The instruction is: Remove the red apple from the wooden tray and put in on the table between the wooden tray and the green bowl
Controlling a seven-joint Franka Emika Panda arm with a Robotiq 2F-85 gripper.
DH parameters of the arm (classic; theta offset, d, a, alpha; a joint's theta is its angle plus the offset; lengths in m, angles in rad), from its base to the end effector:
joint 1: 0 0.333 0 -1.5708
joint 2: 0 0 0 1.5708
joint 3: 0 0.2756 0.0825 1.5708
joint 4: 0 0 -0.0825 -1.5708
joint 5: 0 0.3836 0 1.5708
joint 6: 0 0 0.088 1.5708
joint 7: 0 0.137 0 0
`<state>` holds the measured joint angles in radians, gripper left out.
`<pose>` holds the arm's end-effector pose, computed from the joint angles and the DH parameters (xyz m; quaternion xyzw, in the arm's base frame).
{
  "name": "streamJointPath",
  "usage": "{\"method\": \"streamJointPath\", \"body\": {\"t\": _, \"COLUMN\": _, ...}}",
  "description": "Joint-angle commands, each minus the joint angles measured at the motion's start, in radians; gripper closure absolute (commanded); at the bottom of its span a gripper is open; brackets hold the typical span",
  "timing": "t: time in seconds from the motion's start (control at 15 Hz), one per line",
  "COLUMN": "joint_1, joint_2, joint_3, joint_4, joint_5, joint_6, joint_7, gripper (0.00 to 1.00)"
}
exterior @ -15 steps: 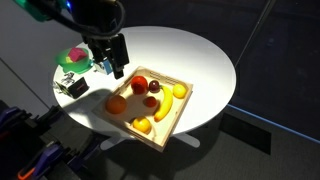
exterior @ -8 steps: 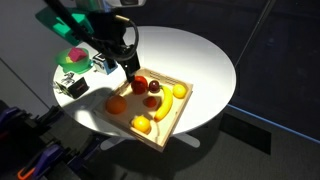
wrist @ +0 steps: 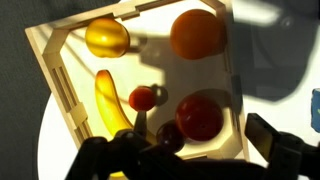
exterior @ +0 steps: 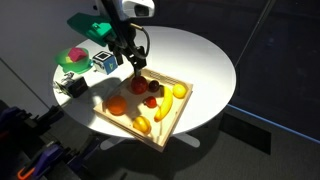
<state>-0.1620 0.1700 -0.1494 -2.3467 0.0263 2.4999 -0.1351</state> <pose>0.4802 -0.1569 0.1903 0.9952 -0.0976 -0.0082 0.0031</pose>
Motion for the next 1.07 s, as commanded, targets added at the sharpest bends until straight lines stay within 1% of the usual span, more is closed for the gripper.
{"method": "streamJointPath", "body": {"t": 0.0, "joint_1": 0.000, "joint_2": 0.096, "joint_3": 0.023, "joint_4": 0.123, "joint_5": 0.022, "joint_6": -0.027, "joint_7": -0.003, "gripper": 0.00}}
{"method": "streamJointPath", "body": {"t": 0.53, "joint_1": -0.004, "joint_2": 0.287, "joint_3": 0.070, "joint_4": 0.310, "joint_5": 0.020, "joint_6": -0.043, "joint_7": -0.006, "gripper": 0.00}}
{"method": "streamJointPath", "body": {"t": 0.73, "joint_1": -0.005, "joint_2": 0.336, "joint_3": 0.089, "joint_4": 0.355, "joint_5": 0.021, "joint_6": -0.054, "joint_7": -0.009, "gripper": 0.00}}
{"method": "streamJointPath", "body": {"t": 1.0, "joint_1": -0.004, "joint_2": 0.361, "joint_3": 0.099, "joint_4": 0.381, "joint_5": 0.015, "joint_6": -0.065, "joint_7": -0.005, "gripper": 0.00}}
